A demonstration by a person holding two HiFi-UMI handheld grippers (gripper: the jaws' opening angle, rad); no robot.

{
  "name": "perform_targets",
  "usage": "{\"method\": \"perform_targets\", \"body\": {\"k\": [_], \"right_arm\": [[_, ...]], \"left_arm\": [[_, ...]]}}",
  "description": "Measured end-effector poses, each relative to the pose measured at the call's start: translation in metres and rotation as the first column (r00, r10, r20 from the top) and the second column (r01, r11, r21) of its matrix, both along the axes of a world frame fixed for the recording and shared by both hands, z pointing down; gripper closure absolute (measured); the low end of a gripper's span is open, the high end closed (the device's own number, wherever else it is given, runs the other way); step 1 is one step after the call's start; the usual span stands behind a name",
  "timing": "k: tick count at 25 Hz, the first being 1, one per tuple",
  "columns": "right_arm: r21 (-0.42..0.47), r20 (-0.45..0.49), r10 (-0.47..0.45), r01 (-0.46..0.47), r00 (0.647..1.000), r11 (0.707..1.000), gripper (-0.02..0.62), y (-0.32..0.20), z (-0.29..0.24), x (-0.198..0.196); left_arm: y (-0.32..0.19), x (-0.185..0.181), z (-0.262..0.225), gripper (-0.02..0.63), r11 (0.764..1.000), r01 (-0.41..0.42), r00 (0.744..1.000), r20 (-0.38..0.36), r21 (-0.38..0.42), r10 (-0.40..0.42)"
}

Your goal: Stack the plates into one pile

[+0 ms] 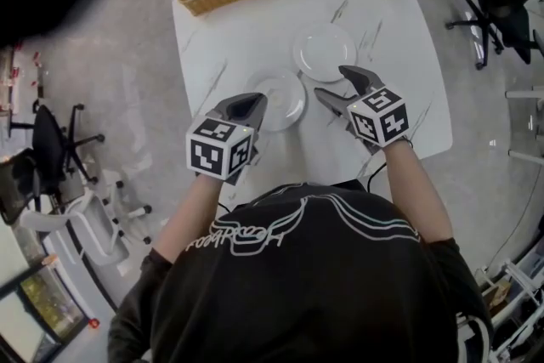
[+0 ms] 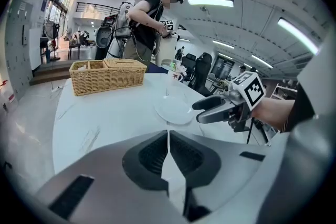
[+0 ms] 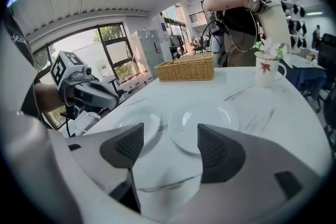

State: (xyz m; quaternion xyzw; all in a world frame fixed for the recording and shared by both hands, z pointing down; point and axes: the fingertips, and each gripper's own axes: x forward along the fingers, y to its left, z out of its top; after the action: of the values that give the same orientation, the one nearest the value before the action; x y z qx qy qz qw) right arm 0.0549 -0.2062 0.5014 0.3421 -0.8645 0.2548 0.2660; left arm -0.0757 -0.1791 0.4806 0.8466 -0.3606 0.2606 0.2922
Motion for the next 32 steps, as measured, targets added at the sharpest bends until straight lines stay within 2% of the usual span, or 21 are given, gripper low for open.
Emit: {"method": "perform_targets", "body": {"k": [9, 16, 20, 25, 32], "right_arm": [[-0.032, 0.019, 0.087, -0.087, 0.996, 0.996, 0.278, -0.023, -0.007, 0.056], [-0.076, 0.030, 0.120, -0.117, 0.992, 0.990, 0.278, -0.036, 0.002, 0.075], [-0.110, 0.034, 0.125, -0.121, 0.992, 0.987, 0.278, -0.040, 0.009, 0.077], [-0.146, 0.030, 0.130, -0.125, 0.991, 0.981, 0.278, -0.044, 0.017, 0.074], [-0.196, 0.016, 0.141, -0.135, 0.990, 0.971, 0.278, -0.045, 0.027, 0.076]], "left_arm": [[-0.053, 0.049, -0.009, 0.574, 0.994, -0.104, 0.993, 0.058, 0.013, 0.103], [-0.093, 0.071, 0.003, 0.574, 0.980, -0.197, 0.970, 0.147, 0.008, 0.194], [-0.105, 0.083, 0.017, 0.574, 0.964, -0.266, 0.941, 0.218, 0.002, 0.260], [-0.110, 0.091, 0.042, 0.574, 0.931, -0.362, 0.885, 0.296, -0.050, 0.360], [-0.121, 0.097, 0.061, 0.574, 0.898, -0.429, 0.838, 0.327, -0.102, 0.437]]}}
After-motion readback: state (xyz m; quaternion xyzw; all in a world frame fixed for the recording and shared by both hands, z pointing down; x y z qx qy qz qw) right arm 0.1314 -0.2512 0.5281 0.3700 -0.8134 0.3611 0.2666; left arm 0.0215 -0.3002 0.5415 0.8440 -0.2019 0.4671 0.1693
